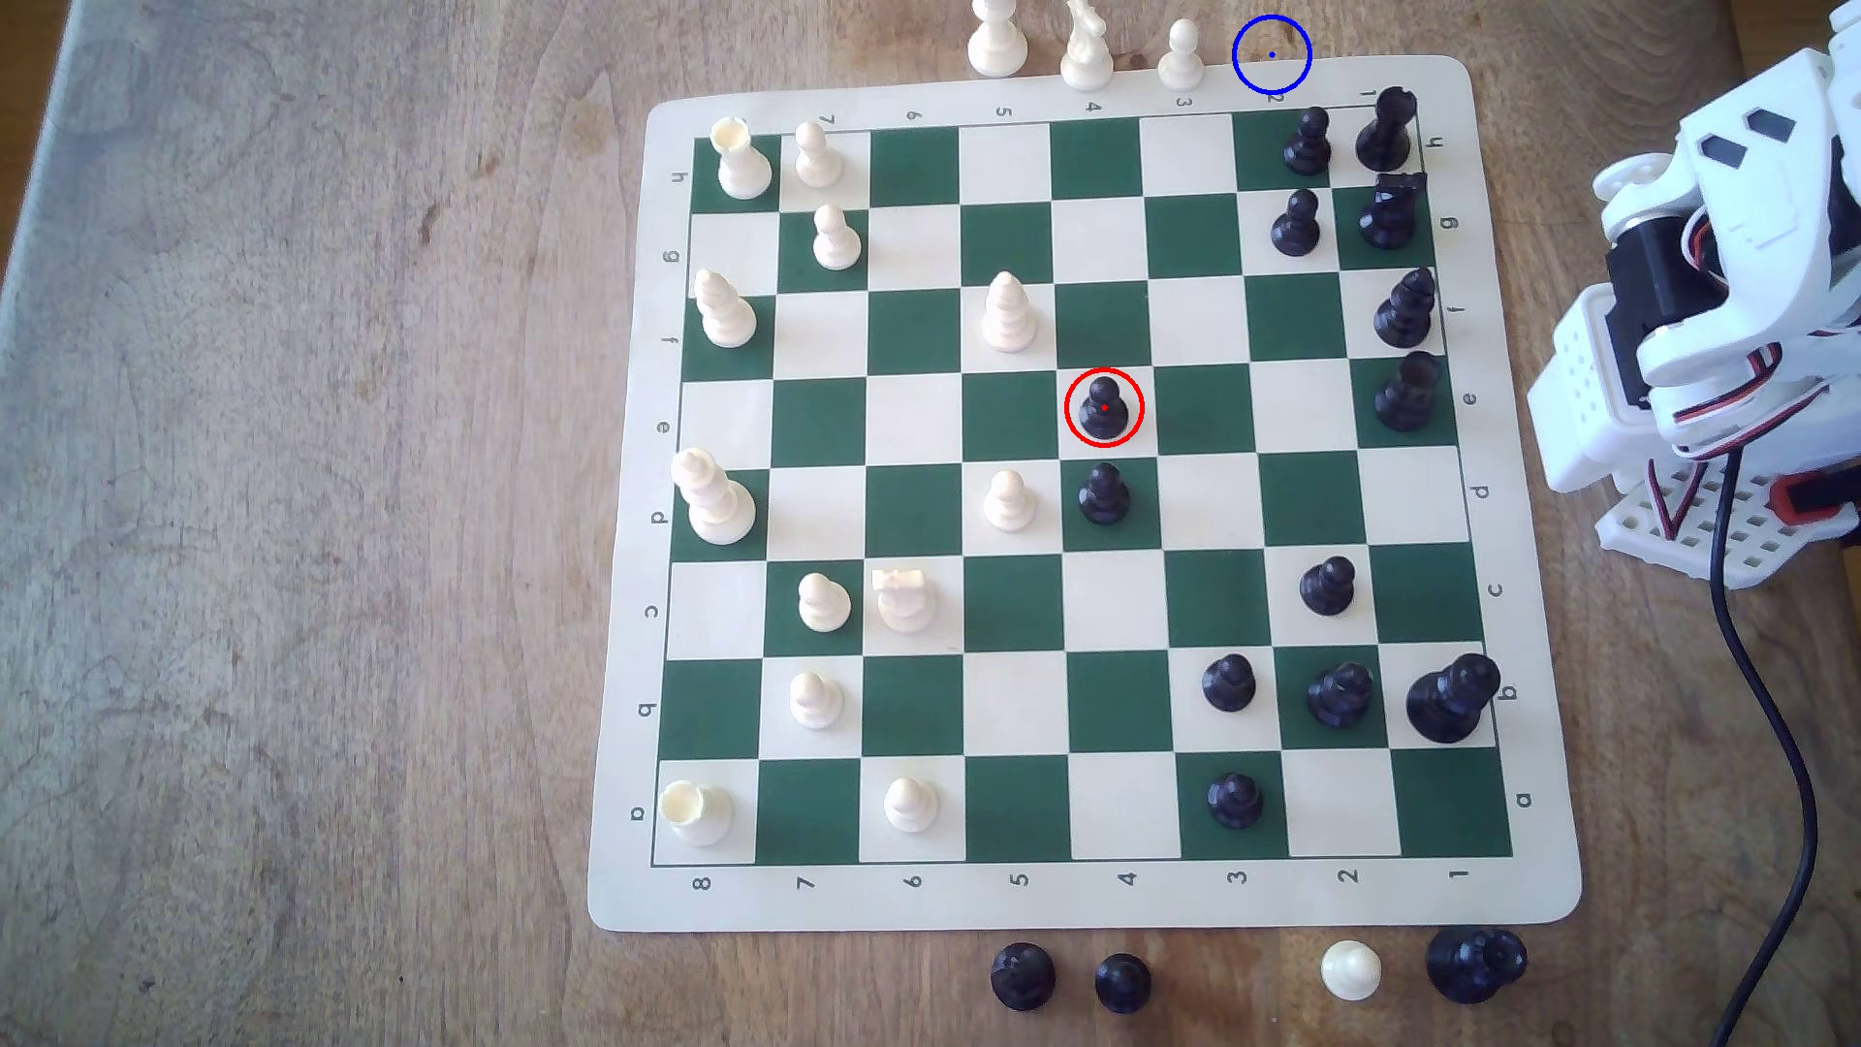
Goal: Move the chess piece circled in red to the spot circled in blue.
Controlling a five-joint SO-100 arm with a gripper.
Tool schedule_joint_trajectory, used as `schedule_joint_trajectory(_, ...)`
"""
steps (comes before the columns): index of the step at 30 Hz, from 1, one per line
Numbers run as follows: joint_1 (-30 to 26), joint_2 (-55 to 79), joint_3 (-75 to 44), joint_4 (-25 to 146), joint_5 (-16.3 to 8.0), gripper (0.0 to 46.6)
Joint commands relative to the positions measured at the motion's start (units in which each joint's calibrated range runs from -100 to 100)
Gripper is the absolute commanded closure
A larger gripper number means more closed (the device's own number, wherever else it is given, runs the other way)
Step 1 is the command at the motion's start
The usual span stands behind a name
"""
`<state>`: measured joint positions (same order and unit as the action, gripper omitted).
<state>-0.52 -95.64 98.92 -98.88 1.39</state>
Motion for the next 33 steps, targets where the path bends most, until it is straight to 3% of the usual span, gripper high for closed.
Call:
schedule_joint_trajectory(1,1.5,-0.2,1.0,5.8,0.1,42.5)
schedule_joint_trajectory(8,1.5,-0.2,-0.8,30.1,0.1,42.6)
schedule_joint_trajectory(19,2.2,-0.1,-13.6,78.7,-0.3,42.7)
schedule_joint_trajectory(24,0.9,-0.1,-18.1,89.3,-0.6,43.0)
schedule_joint_trajectory(31,3.9,-0.1,-21.5,108.4,-0.6,43.3)
schedule_joint_trajectory(33,5.3,-0.1,-23.7,116.0,-1.4,45.5)
